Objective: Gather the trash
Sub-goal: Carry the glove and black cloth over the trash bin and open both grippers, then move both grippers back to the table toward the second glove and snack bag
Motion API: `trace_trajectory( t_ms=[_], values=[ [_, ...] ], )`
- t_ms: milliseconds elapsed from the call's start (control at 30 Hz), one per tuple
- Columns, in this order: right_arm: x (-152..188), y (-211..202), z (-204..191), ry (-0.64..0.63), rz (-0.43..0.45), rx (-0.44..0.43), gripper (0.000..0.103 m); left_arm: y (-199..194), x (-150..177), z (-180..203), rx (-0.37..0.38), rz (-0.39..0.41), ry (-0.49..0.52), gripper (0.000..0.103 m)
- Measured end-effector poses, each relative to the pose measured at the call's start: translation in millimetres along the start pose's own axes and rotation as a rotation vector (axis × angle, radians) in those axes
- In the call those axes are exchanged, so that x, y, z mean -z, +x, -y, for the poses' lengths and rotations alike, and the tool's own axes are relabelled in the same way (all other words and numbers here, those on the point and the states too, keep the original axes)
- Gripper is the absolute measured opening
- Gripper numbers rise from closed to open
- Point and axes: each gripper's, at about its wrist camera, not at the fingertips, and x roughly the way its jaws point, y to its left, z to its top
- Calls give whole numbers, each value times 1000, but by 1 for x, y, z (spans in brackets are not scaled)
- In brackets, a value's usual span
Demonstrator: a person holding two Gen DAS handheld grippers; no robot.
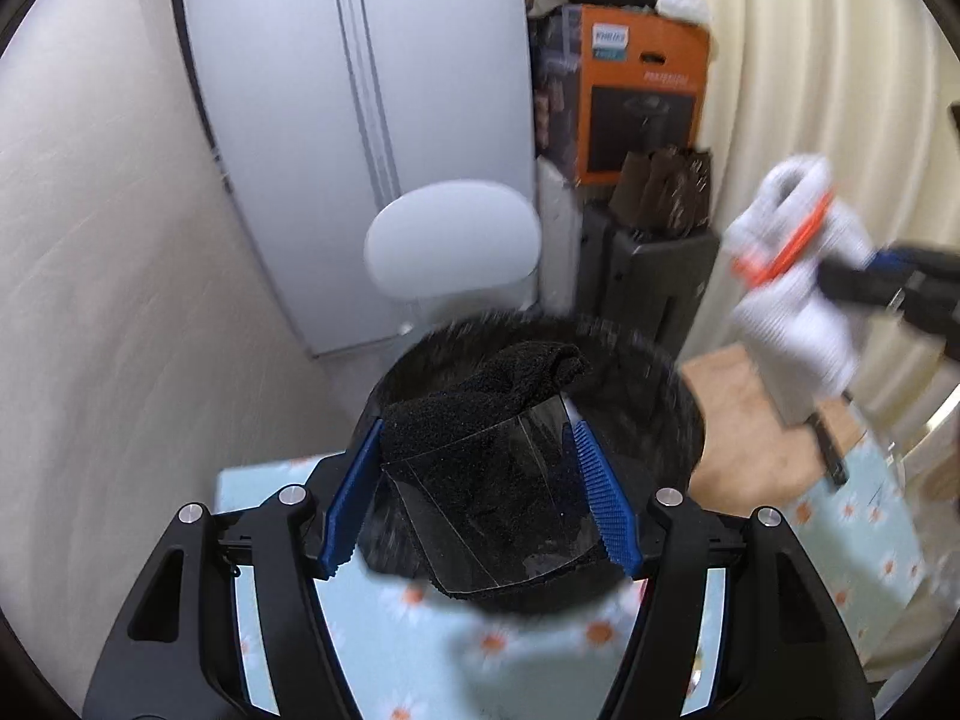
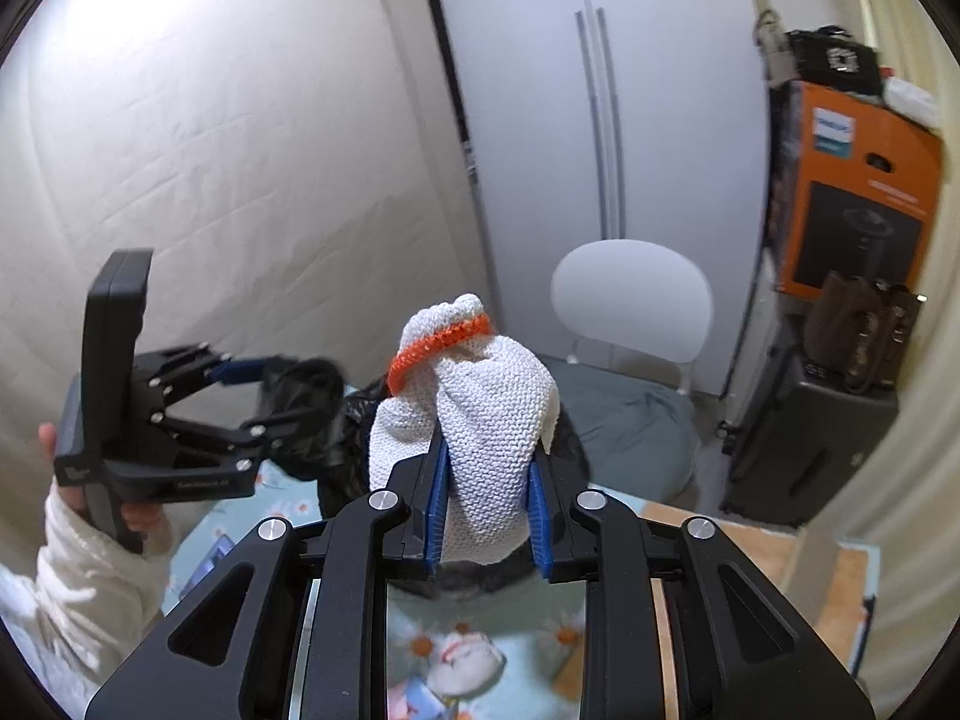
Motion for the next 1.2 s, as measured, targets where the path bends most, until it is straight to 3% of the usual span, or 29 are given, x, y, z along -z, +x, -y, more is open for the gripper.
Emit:
trace_trajectory(
  t_ms=[33,67,133,233,533,967,1200],
  values=[
    [-5,8,-1,1,3,-15,29,3,-3,-4,18,18,-15,69],
    [-7,13,-3,-5,7,-13,42,5,-7,-8,24,50,-33,72],
    [-10,13,-4,-21,43,21,63,3,-8,-12,26,101,-57,96],
    [-5,4,-1,-17,81,35,86,-4,-3,-17,55,137,-86,97],
    [23,-17,15,96,55,44,87,-24,24,-20,62,97,-151,97],
    [69,-64,-4,48,-8,106,90,-70,70,0,-19,53,-180,97],
    [96,-79,-14,40,-42,96,90,-92,92,14,-29,45,-179,97]
  ],
)
